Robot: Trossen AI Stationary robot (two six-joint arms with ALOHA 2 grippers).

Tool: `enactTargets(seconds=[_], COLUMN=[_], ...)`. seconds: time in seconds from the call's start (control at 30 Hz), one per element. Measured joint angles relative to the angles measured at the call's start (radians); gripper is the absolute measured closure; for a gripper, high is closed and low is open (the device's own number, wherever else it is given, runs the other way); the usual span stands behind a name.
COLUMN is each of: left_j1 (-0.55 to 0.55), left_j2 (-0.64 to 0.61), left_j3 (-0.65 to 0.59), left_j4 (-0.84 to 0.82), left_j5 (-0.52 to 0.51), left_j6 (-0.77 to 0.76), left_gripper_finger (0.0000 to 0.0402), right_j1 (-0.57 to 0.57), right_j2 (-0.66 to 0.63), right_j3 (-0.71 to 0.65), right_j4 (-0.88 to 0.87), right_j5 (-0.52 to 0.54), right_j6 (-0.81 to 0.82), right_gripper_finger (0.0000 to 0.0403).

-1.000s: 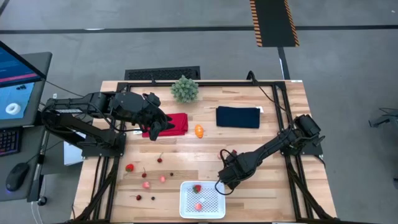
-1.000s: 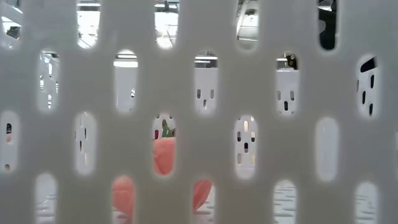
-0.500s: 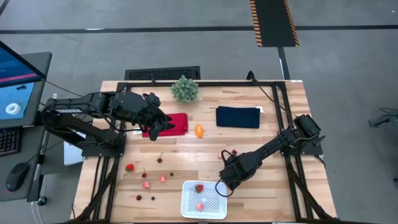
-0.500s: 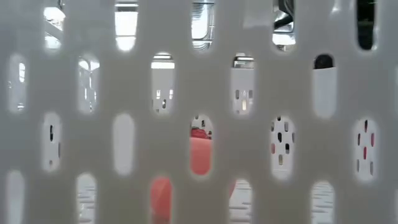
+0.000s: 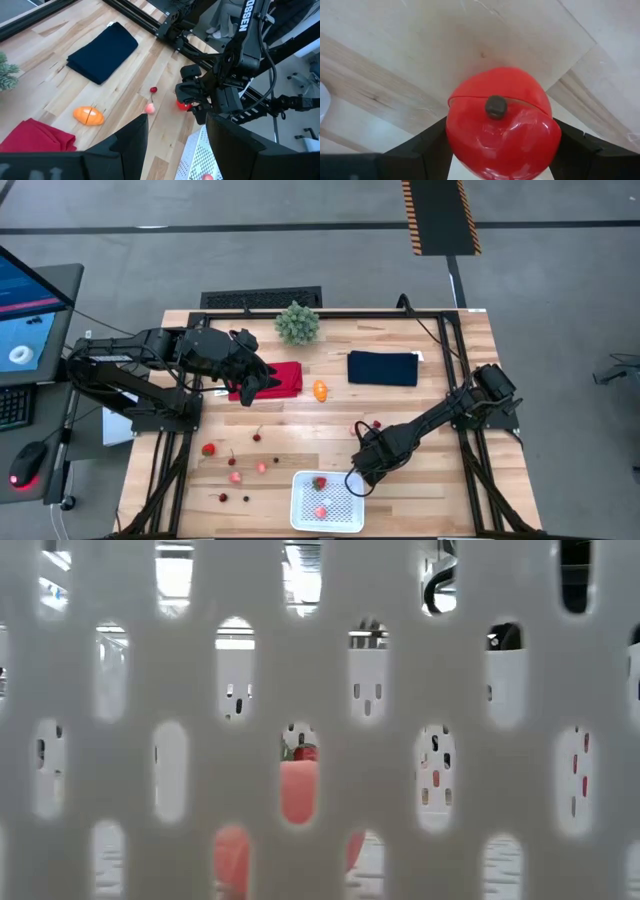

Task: Pick and placing Produce into tupperware
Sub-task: Put the apple into the white bin

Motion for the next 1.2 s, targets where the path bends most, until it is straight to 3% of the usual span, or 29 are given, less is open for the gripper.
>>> enactTargets(seconds=[0.3,0.67,0.8,0.97,1.2], left_j1=[0.0,0.0,0.0,0.0,0.0], left_j2=[0.0,0.0,0.0,0.0,0.0], left_j3=[0.0,0.0,0.0,0.0,0.0], left_j4=[0.0,0.005,0.003,0.006,0.007], left_j5=[-0.01,-0.019,-0.019,-0.019,-0.019], left_j6=[0.0,0.0,-0.001,0.001,0.022], left_gripper_finger=[0.0212,0.0212,0.0212,0.0212,0.0212], right_j1=[-0.024,-0.111,-0.14,-0.143,-0.104], right_j2=[-0.014,-0.157,-0.242,-0.319,-0.254], right_j3=[0.002,0.066,0.084,0.136,0.25], right_j4=[-0.084,-0.164,-0.143,0.011,0.102], right_j5=[-0.009,0.014,0.017,0.023,0.009], right_j6=[-0.022,-0.079,-0.091,-0.106,-0.106], right_gripper_finger=[0.012,0.0121,0.0121,0.0121,0.0121])
